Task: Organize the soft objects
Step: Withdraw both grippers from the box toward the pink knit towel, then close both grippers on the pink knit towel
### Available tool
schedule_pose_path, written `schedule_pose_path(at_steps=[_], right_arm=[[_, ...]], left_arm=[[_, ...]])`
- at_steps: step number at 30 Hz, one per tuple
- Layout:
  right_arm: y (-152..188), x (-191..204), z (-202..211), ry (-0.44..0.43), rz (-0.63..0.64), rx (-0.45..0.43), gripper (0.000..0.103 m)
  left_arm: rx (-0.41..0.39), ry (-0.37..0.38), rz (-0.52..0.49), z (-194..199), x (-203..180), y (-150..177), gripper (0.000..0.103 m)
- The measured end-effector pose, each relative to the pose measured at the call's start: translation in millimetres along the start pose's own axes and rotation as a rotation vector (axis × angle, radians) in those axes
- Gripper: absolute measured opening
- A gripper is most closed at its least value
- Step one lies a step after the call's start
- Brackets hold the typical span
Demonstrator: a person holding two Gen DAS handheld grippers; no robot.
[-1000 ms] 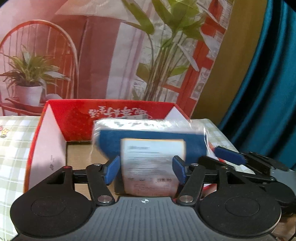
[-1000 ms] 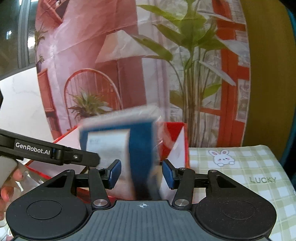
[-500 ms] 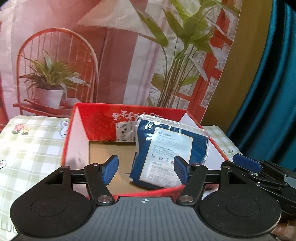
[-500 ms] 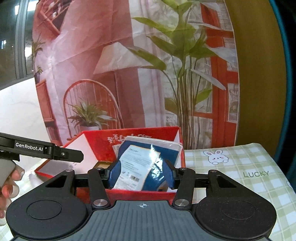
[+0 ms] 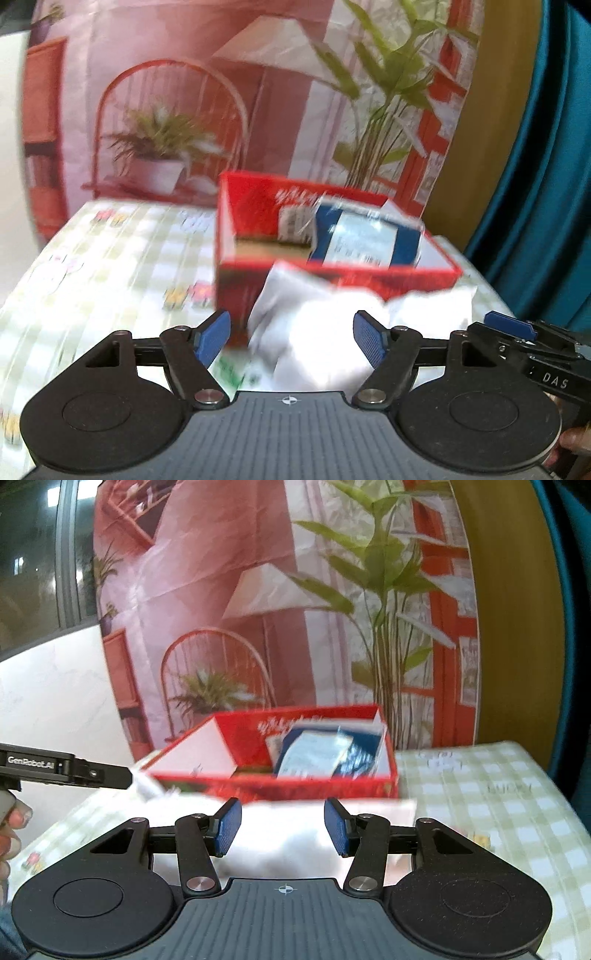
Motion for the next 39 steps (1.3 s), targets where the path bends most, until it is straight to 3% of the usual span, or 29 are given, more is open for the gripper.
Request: schedule_pose_path(at_steps=[6, 8, 14, 19, 26, 39], right_arm=[[45, 4, 12, 0.028, -0.02, 0.124, 0.047], [55, 4, 13, 0.039, -0.032, 0.17, 0.051], [77, 5, 8, 0.095, -0.017, 0.295, 0.068], [95, -2, -12, 0.093, -0.07, 0.407, 0.069], [105, -2, -26, 0.093, -0.068, 0.441, 0.077], [105, -3, -31, 0.092, -0.063, 0.422, 0.088]], left_arm=[[0.117, -0.028, 0.026, -5, 12, 44, 0.077], [0.179, -0.041, 0.029, -13, 13, 56, 0.083], [0.292, -0.049, 0.038, -33, 23, 71, 0.089], [0.371, -0.058, 0.062, -50, 34, 81, 0.089], [0.366, -0.076, 0.01, -62, 34, 84, 0.103], [0.357, -0.107, -0.05, -60, 20, 90, 0.103]])
Point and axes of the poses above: each gripper's, at about its wrist camera, not at the fingertips, and z roughly against the way its jaws point, x to its left, y to its underside, the point moved 3 cm from there along -z, roughly the way its jaws point, and after that the axes turned 3 degrees about x, right-handed, at the moved point
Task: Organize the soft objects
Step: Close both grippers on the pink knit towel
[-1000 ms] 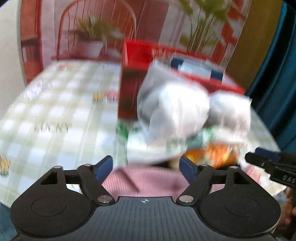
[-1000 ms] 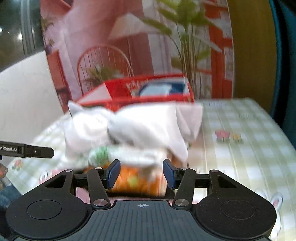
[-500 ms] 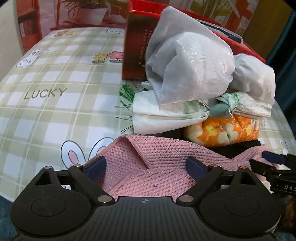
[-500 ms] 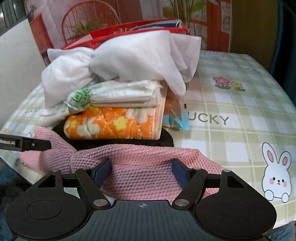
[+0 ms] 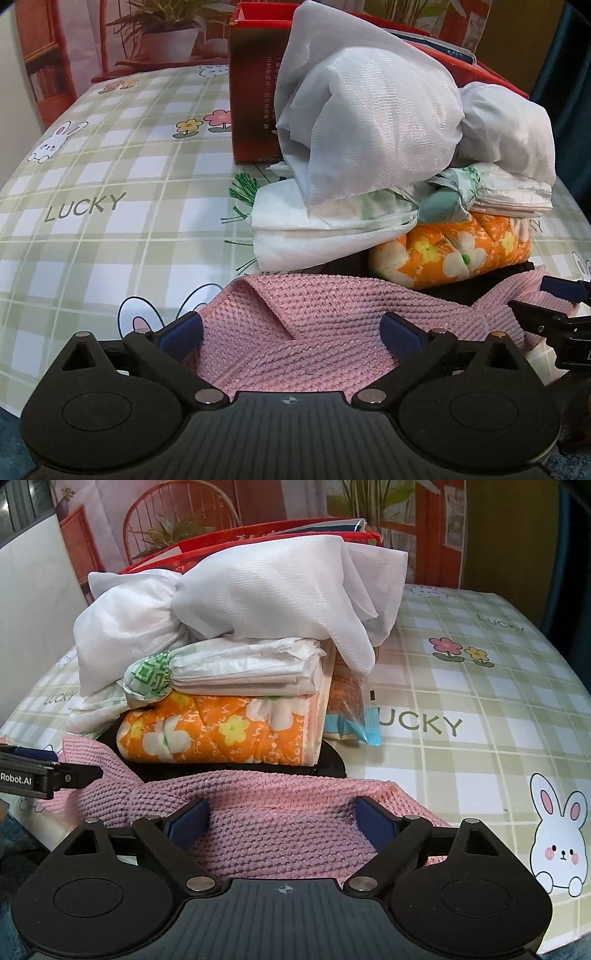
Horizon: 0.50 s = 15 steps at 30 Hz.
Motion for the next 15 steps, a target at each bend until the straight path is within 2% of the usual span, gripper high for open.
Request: schedule_pose_path(at_steps=[3, 5, 15], right_arm=[[0.1, 0.0, -0.1, -0.003, -0.002, 0.002, 0.092], [0.4, -0.7, -2.3, 0.012, -0.007, 0.007, 0.103], [1.3, 0.0, -3.9, 0.018, -0.011, 0.01, 0.103]], left_arm=[[-0.001, -0.001, -0.001, 0.3, -3.4, 0.2, 0.103], [-0.005, -0.002, -0.006, -1.2, -3.4, -0.2, 0.103], [-0.01, 0.001, -0.015, -2.9, -1.1, -0.5, 0.103]])
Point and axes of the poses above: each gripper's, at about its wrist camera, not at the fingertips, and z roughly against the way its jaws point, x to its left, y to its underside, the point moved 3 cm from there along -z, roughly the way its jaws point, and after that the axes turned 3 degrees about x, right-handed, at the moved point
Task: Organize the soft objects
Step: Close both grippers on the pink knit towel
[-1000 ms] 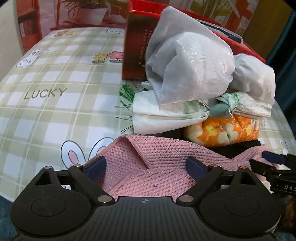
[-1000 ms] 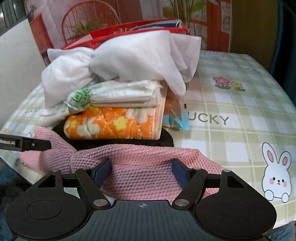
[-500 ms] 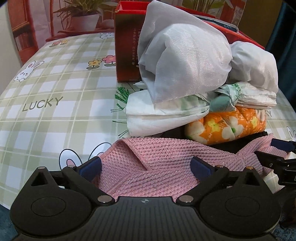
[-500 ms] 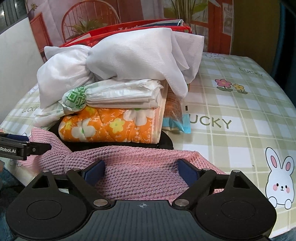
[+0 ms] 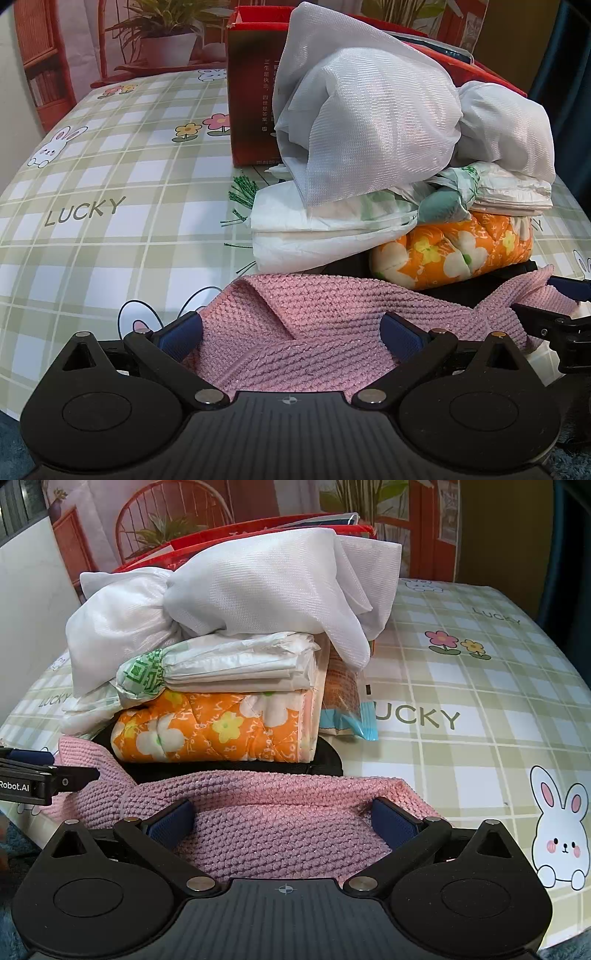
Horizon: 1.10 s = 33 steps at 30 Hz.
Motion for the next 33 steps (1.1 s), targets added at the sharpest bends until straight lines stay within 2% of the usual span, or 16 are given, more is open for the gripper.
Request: schedule_pose_path(at_steps=[15, 21, 27, 30, 31, 32, 33], right_arm=[[0, 3, -1, 0.0, 0.025, 0.013, 0.102], [1, 7, 1, -0.016, 0.041, 0.015, 0.094], [0, 9, 6, -0.036, 0.037, 0.027, 0.077], [-1, 6, 12, -0.041, 0.013, 0.022, 0.064], [-1, 6, 16, -0.037, 0.009, 0.009, 0.054], [-3, 5, 21, -0.034, 0.009, -0.008, 0.038], [-5, 4, 24, -0.023, 0.009, -0.021, 0.028]], left_arm=[[-0.003, 0.002, -0.004, -1, 0, 0, 0.103], [-0.003, 0.002, -0.008, -1, 0, 0, 0.103], [0.01, 0.022, -0.006, 0, 0, 0, 0.103], [0.013, 0.054, 0.019, 3, 5, 0, 0.098], [0.009, 0.069, 0.029, 5, 7, 0, 0.09], [0.005, 0.081, 0.036, 8, 8, 0, 0.081], [0.003, 0.104, 0.046, 10, 10, -1, 0.076]])
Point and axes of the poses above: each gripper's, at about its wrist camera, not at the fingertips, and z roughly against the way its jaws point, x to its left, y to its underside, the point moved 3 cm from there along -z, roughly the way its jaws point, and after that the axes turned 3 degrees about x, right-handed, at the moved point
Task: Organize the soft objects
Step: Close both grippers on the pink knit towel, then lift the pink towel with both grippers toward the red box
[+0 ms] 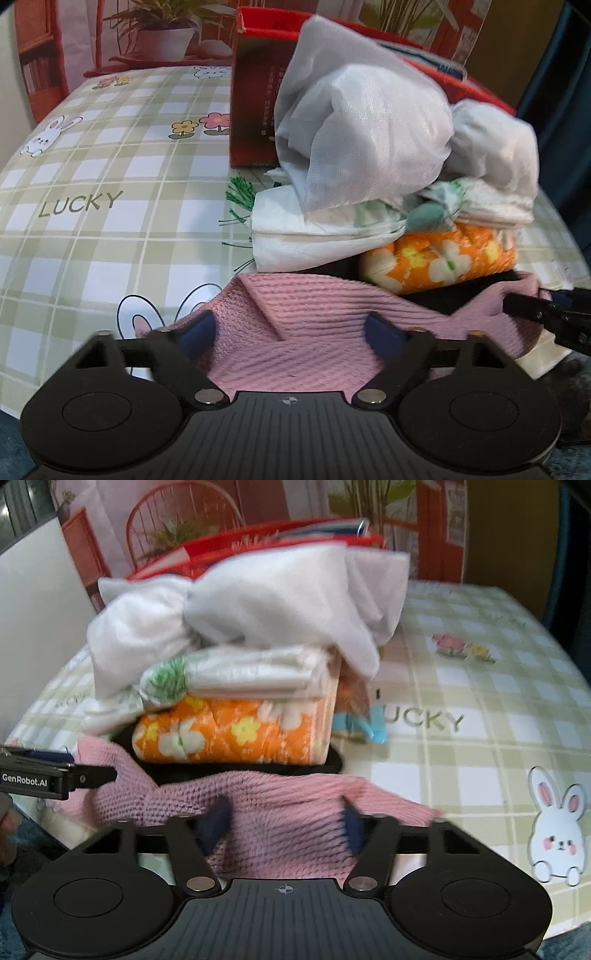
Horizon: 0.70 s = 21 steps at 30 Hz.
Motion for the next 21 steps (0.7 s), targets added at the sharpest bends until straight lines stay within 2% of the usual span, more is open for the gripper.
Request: schedule_pose_path(at_steps=[1, 4, 6, 8, 10, 14, 17, 21], right_arm=[[-1, -1, 3, -0.003, -0.002, -0.007, 0.021], [-1, -1, 11, -0.018, -0.002, -0.035, 0.016], [-1, 1, 17, -0.025, 0.006, -0.06, 0.015], [-3, 2, 24, -0.033, 0.022, -0.091, 0.014], [-5, 7, 31, -0.047, 0.039, -0.123, 0.013], [-10, 13, 46, -0.098, 0.062, -0.184, 0.012], [-14, 18, 50, -0.116, 0.085, -0.201, 0.012], [-13, 15, 41, -0.115, 0.063, -0.164, 0.012]], left_arm=[[0.001, 0.037, 0.014, 2, 2, 0, 0.067], [0.002, 0.092, 0.03, 7, 4, 2, 0.05], [-0.016, 0.107, 0.03, 13, 4, 3, 0.045], [-0.046, 0.132, 0.035, 21, 4, 4, 0.031], [-0.083, 0.158, 0.043, 29, 4, 3, 0.022], [-0.136, 0.183, 0.035, 40, -2, 3, 0.02], [-0.098, 0.171, 0.037, 31, -6, 2, 0.02], [-0.048, 0.15, 0.061, 20, 1, 3, 0.02]])
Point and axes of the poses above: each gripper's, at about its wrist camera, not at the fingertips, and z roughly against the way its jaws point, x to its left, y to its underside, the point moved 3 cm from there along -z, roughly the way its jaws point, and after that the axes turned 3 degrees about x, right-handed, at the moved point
